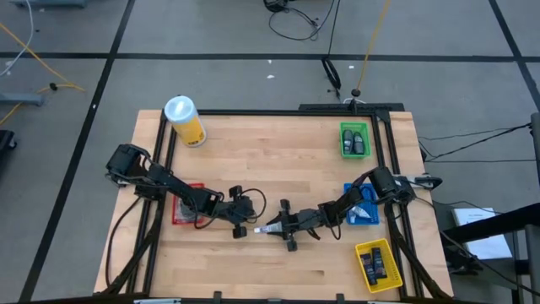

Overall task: Pick & Place Travel size toiletries
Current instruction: Put the toothpaste into the blue bin, then return to Home Position

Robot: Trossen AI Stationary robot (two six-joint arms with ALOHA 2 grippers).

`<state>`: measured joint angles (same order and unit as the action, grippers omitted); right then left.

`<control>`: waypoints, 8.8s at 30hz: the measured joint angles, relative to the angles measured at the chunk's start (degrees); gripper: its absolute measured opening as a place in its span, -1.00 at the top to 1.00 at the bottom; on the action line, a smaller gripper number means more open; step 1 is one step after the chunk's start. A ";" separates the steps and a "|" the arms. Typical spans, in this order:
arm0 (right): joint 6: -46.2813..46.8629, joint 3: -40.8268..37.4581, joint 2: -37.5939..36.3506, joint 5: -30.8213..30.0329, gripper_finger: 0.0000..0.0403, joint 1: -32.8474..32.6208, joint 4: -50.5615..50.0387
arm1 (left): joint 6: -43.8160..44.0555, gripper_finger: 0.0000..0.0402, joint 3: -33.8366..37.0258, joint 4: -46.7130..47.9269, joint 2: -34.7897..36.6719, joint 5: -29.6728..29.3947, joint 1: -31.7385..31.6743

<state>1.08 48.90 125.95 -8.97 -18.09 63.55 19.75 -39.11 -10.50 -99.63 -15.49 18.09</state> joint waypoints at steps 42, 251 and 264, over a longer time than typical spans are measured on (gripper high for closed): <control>64.10 -0.66 -64.25 -19.84 0.31 -20.55 -107.08 | 0.52 0.89 0.00 0.39 0.00 -0.04 0.02; 2.71 -48.11 -122.29 21.09 0.73 11.36 -57.82 | -23.78 0.89 38.25 8.72 99.19 13.86 -22.51; -3.77 -48.11 -125.81 21.08 0.72 13.31 -59.18 | -23.78 0.89 38.25 8.66 99.16 13.86 -22.51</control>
<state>-2.69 0.80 0.14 12.10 -4.78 4.37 -4.03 -0.86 -1.85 -0.47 -1.63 -4.43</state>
